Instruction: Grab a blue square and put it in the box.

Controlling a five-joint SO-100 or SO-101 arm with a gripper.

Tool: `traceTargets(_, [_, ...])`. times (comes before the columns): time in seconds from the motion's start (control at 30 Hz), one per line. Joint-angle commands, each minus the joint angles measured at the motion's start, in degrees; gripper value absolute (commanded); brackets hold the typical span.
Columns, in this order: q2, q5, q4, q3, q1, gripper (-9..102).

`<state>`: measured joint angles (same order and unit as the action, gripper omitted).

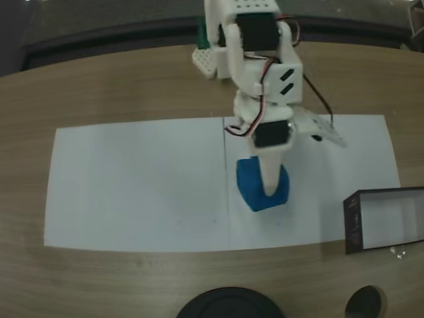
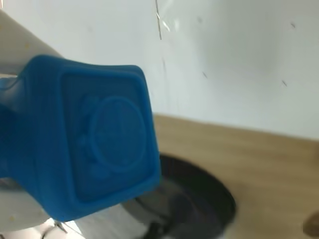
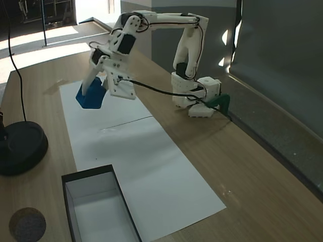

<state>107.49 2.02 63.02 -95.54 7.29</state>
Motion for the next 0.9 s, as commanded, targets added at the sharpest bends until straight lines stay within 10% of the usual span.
traceTargets(0.0, [0.9, 1.4, -1.0, 12.3, 6.6, 6])
traceTargets(0.87, [-45.8, 2.8, 10.3, 70.7, 27.6, 6])
